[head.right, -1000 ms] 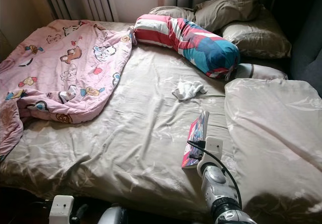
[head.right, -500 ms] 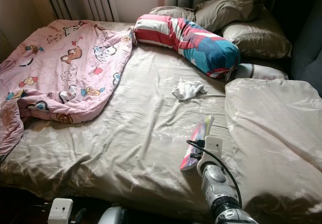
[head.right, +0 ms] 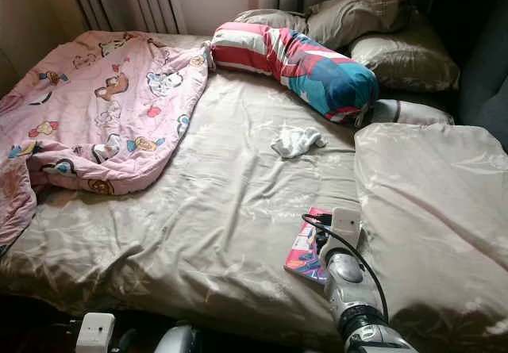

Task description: Clean up the room

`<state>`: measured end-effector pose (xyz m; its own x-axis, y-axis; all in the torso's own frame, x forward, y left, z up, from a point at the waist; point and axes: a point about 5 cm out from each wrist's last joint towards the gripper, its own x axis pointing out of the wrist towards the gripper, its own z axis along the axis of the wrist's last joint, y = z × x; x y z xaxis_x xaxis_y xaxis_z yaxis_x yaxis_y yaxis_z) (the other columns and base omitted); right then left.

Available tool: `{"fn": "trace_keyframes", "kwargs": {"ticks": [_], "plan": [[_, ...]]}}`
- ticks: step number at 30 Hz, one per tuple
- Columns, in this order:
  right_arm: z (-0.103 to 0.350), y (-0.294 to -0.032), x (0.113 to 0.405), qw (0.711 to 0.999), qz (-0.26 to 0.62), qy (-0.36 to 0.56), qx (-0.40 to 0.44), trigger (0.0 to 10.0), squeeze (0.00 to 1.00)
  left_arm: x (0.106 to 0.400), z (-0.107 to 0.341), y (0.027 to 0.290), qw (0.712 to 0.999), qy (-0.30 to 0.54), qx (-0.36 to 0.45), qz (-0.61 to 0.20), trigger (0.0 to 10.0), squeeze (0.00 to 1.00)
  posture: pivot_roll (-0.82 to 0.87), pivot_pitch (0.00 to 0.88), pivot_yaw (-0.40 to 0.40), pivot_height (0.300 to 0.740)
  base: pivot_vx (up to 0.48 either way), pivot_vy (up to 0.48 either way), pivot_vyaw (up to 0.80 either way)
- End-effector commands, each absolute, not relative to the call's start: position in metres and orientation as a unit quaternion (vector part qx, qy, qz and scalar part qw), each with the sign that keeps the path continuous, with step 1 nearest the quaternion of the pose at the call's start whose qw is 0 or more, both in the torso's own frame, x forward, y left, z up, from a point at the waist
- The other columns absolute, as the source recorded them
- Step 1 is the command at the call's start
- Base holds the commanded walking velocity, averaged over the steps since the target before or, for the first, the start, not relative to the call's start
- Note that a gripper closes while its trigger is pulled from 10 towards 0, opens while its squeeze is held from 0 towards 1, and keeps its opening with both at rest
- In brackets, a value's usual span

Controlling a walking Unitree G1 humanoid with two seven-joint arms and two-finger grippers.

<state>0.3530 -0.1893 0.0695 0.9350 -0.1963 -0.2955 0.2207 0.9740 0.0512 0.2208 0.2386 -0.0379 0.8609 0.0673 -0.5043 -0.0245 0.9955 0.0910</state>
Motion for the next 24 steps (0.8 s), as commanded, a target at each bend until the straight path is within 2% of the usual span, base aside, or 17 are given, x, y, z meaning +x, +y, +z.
{"fn": "trace_keyframes", "kwargs": {"ticks": [1,2,7,9,12,22,24], "plan": [[0.075,-0.191,0.355,0.985,-0.109,0.131,0.035,10.0,0.11,0.213,-0.043,0.243,0.958,0.281,0.041,0.030,10.0,0.00,0.04,0.221,0.050,0.636,0.000,0.000,0.00],[0.075,-0.189,0.356,0.987,-0.098,0.128,0.025,10.0,0.00,0.213,-0.043,0.244,0.958,0.282,0.040,0.031,10.0,0.00,0.04,0.221,0.050,0.636,0.000,0.000,0.00],[0.062,-0.179,0.349,0.986,-0.061,0.156,0.005,10.0,0.00,0.212,-0.044,0.244,0.957,0.285,0.039,0.031,10.0,0.00,0.04,0.220,0.047,0.636,0.000,0.000,0.00],[0.043,-0.171,0.338,0.980,-0.034,0.198,-0.009,10.0,0.00,0.212,-0.044,0.242,0.957,0.286,0.038,0.030,10.0,0.00,0.04,0.222,0.046,0.636,0.000,0.000,0.00],[0.033,-0.169,0.330,0.977,-0.028,0.213,-0.020,10.0,0.00,0.212,-0.045,0.241,0.957,0.287,0.037,0.029,10.0,0.00,0.04,0.223,0.047,0.636,0.000,0.000,0.00],[0.025,-0.162,0.318,0.983,-0.015,0.185,-0.007,10.0,0.00,0.215,-0.044,0.237,0.958,0.285,0.032,0.028,10.0,0.00,0.03,0.210,0.036,0.636,0.000,0.000,0.00],[0.027,-0.156,0.316,0.987,-0.003,0.158,0.008,10.0,0.00,0.216,-0.044,0.236,0.959,0.282,0.028,0.028,10.0,0.00,0.02,0.207,0.032,0.636,0.000,0.000,0.00]]}}
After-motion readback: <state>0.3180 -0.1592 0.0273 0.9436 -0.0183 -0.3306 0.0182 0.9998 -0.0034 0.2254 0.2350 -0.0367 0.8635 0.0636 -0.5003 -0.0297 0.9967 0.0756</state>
